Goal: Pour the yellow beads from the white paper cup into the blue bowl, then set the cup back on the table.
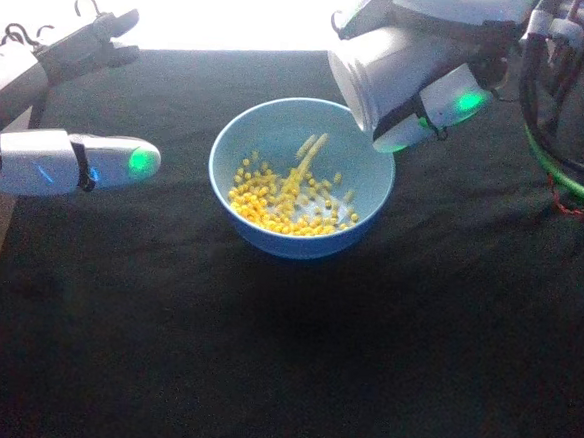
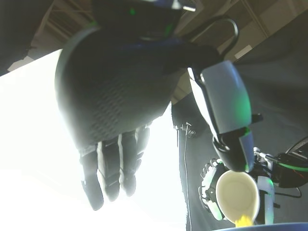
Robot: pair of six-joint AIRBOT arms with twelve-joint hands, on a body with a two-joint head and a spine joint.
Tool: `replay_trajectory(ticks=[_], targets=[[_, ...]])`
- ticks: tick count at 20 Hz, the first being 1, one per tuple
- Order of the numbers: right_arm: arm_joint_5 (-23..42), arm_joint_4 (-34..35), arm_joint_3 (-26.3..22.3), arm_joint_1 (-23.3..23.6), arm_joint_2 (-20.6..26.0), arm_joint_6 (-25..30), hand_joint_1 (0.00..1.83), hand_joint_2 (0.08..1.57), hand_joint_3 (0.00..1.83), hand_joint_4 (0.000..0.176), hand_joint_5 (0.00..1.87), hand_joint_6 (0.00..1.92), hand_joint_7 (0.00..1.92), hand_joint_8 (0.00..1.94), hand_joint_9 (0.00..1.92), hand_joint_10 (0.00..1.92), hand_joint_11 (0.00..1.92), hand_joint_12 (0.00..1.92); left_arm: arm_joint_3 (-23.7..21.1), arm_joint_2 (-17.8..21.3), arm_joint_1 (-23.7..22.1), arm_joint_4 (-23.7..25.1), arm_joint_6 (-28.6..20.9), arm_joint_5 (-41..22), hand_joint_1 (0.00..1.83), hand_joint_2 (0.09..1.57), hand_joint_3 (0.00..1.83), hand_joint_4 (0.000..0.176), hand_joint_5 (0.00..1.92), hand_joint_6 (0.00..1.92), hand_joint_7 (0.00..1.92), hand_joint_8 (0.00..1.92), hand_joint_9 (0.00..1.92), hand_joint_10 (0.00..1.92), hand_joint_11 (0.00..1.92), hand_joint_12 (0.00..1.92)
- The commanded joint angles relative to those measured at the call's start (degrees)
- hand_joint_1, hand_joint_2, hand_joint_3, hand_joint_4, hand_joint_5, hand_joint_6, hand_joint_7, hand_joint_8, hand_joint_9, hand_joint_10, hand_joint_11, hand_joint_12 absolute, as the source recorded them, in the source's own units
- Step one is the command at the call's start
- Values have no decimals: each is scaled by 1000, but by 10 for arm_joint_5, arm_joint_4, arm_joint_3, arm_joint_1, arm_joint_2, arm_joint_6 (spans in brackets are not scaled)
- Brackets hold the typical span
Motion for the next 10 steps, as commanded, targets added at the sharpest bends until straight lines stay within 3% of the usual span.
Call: replay_trajectory(ticks=[1,2,3,4,5,6,7,8,9,10], targets=[[39,27,-2,14,0,3,1155,1133,1,0,949,1009,1087,1632,1243,1872,1308,1921,4,-3,-8,-4,-6,-68,609,904,1,0,59,1,325,6,232,1,0,579],[39,27,-2,14,0,3,1154,1136,0,0,944,1017,1100,1486,1244,1786,1281,1921,4,-3,-8,-4,-6,-68,617,908,2,0,53,0,314,1,219,1,0,552],[39,27,-3,14,0,3,1155,1135,0,0,945,1015,1106,1445,1247,1760,1285,1915,4,-3,-8,-4,-6,-68,636,913,3,0,54,1,311,0,229,5,0,548],[39,32,-4,14,1,3,1159,1129,0,0,958,994,1115,1523,1271,1822,1332,1920,4,-3,-8,-4,-6,-69,632,912,2,0,48,0,307,0,223,3,0,549],[39,41,-4,14,1,3,1158,1131,0,0,951,1005,1109,1426,1265,1772,1308,1916,4,-3,-8,-4,-7,-69,621,909,0,0,48,0,295,0,223,2,0,566],[40,52,-3,14,1,3,1158,1132,0,0,949,1007,1098,1199,1200,1639,1218,1860,4,-3,-8,-4,-7,-70,620,908,0,0,42,0,291,0,218,0,0,570],[40,71,-3,14,1,3,1244,1127,0,0,970,776,1020,1209,1095,1403,1054,1753,4,-4,-8,-5,-7,-71,614,912,0,0,45,1,287,1,230,3,0,631],[46,87,-2,14,5,3,1273,1093,0,0,1026,691,1078,1062,1099,1156,969,1598,4,-4,-8,-5,-7,-71,611,913,0,0,47,1,289,2,226,1,0,669],[55,109,-1,14,8,3,1277,1092,0,0,1014,690,1088,1043,1126,1091,970,1574,4,-4,-8,-5,-7,-71,610,912,0,0,49,1,283,0,227,2,0,678],[68,134,2,14,12,3,1266,1091,3,0,963,850,1119,925,1143,764,892,1264,4,-4,-8,-6,-7,-71,607,904,0,0,49,1,291,2,224,0,0,629]])
